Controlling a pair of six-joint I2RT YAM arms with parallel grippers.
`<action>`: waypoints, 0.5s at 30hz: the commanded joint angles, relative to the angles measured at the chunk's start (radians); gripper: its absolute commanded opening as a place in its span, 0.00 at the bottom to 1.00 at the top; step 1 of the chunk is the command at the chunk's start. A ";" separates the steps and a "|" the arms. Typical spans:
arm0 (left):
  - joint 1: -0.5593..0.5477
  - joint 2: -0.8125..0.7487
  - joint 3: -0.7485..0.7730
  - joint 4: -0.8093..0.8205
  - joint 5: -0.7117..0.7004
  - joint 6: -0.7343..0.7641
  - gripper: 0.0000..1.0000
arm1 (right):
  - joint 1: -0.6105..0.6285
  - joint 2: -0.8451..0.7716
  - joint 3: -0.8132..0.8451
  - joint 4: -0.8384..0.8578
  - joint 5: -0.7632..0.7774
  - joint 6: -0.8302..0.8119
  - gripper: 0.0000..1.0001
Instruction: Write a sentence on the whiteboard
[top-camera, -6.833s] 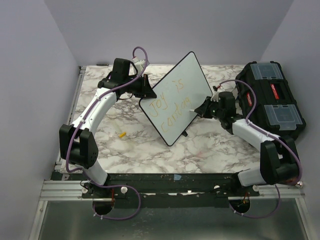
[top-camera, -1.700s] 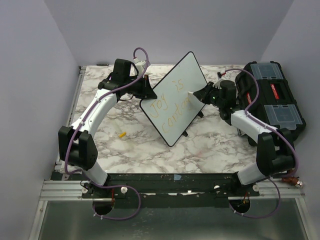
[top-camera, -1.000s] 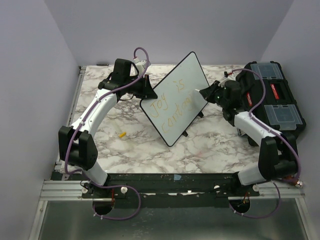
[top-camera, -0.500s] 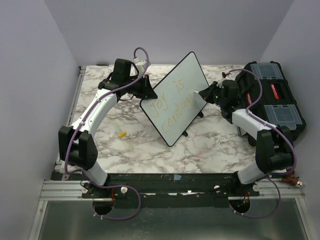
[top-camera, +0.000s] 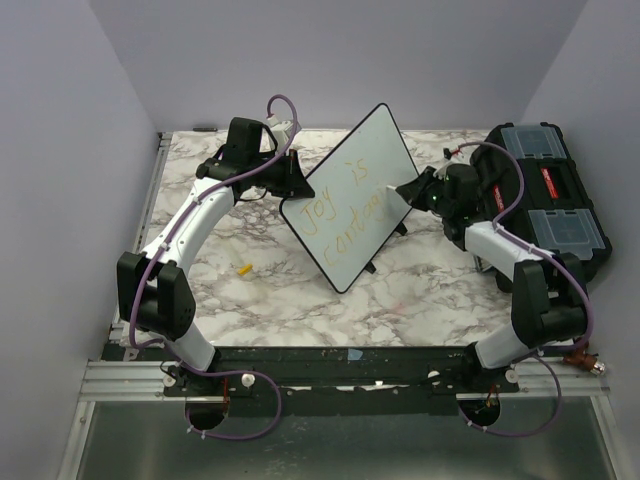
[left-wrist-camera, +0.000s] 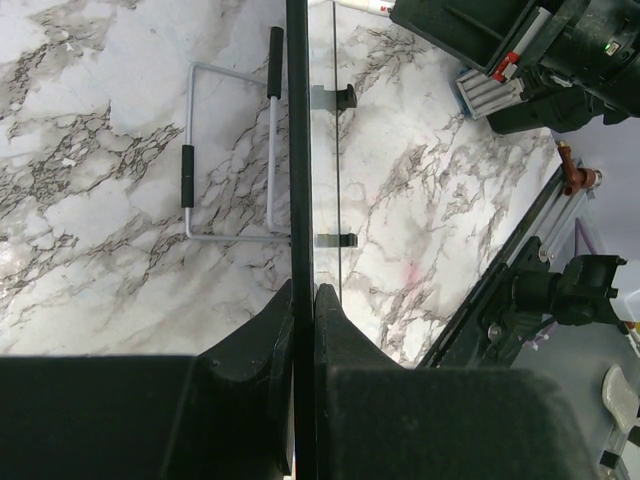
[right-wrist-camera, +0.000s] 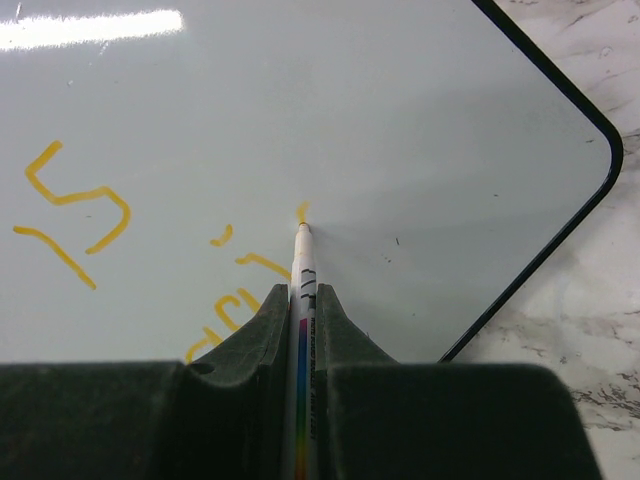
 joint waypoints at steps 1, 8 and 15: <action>-0.027 0.028 0.003 -0.057 -0.009 0.099 0.00 | 0.008 -0.004 -0.047 -0.018 -0.070 0.000 0.01; -0.027 0.031 0.006 -0.056 -0.006 0.097 0.00 | 0.008 -0.013 -0.083 -0.025 -0.051 -0.002 0.01; -0.026 0.029 0.003 -0.058 -0.007 0.099 0.00 | 0.008 0.002 -0.054 -0.064 0.006 -0.019 0.01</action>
